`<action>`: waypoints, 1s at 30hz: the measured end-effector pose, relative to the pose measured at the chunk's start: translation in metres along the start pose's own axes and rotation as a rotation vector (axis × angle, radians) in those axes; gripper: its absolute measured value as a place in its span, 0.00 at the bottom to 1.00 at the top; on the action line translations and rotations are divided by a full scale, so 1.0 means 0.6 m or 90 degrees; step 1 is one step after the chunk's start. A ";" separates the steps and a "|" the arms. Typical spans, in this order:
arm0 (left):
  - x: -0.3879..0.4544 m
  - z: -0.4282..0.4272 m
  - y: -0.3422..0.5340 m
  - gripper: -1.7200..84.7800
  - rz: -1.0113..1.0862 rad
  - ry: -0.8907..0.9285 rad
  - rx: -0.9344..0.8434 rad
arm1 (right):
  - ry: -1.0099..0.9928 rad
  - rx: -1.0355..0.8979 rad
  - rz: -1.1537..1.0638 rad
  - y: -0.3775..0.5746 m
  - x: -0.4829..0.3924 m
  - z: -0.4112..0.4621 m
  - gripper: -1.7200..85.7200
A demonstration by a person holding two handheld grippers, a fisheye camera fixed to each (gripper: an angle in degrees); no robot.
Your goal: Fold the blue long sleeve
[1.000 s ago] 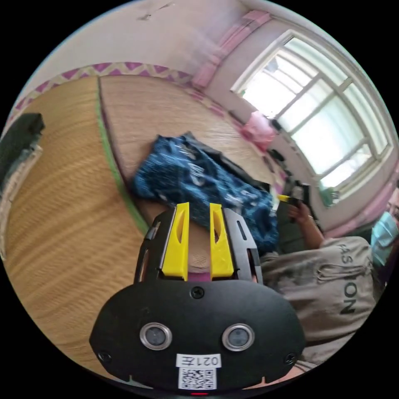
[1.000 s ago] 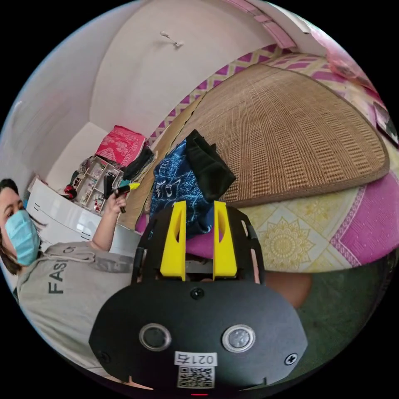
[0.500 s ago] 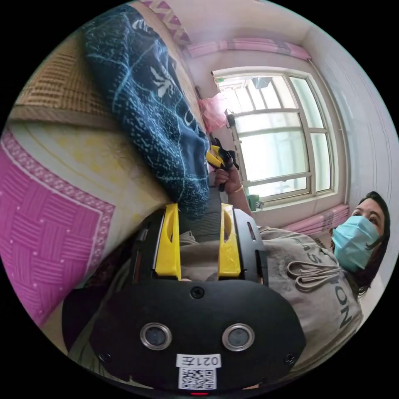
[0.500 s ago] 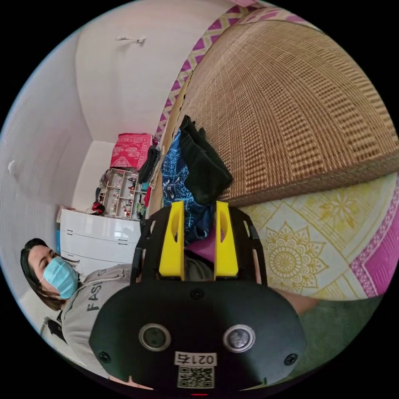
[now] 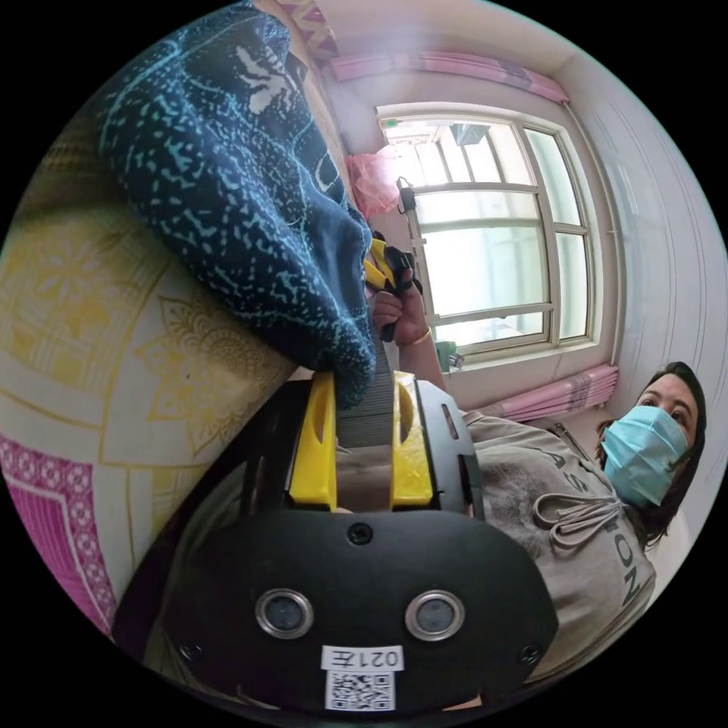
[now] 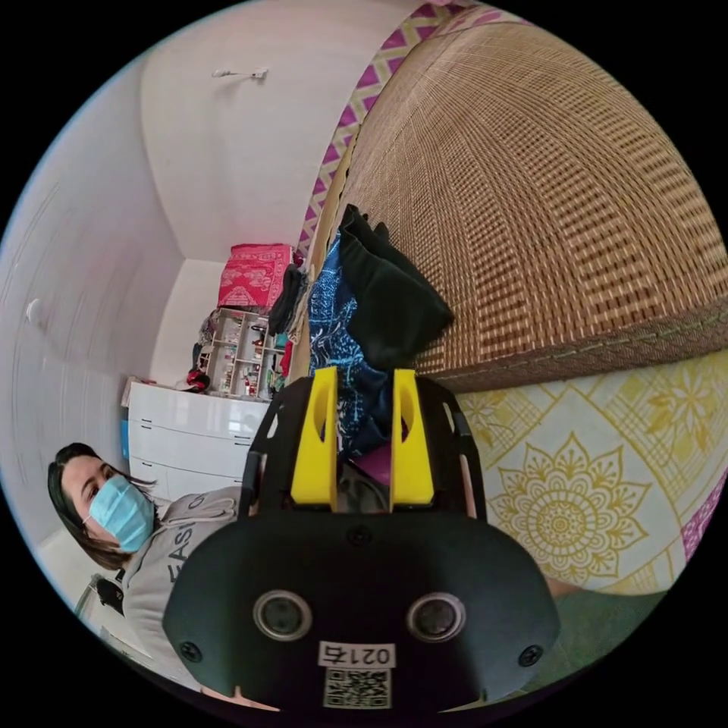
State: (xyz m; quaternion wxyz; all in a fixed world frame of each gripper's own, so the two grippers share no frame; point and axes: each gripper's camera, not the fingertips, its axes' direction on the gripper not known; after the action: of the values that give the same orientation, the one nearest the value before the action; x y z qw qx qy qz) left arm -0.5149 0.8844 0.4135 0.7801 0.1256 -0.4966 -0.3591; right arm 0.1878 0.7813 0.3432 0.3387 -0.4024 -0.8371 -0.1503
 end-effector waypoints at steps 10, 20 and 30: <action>0.059 -0.088 0.043 0.01 0.025 0.006 0.028 | -0.051 0.026 0.008 -0.030 -0.008 -0.080 0.05; 0.247 -0.302 -0.008 0.01 0.126 0.007 0.142 | -0.131 -0.013 -0.129 -0.250 -0.237 -0.086 0.04; 0.122 -0.677 -0.155 0.01 -0.104 0.037 0.445 | -0.049 -0.106 -0.077 -0.654 -0.271 0.175 0.07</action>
State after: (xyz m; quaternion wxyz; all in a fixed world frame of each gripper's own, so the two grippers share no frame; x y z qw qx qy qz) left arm -0.1860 0.7032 0.2192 0.6727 0.4344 -0.5550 -0.2254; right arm -0.0910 0.4956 0.1634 0.2617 -0.3833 -0.8569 -0.2242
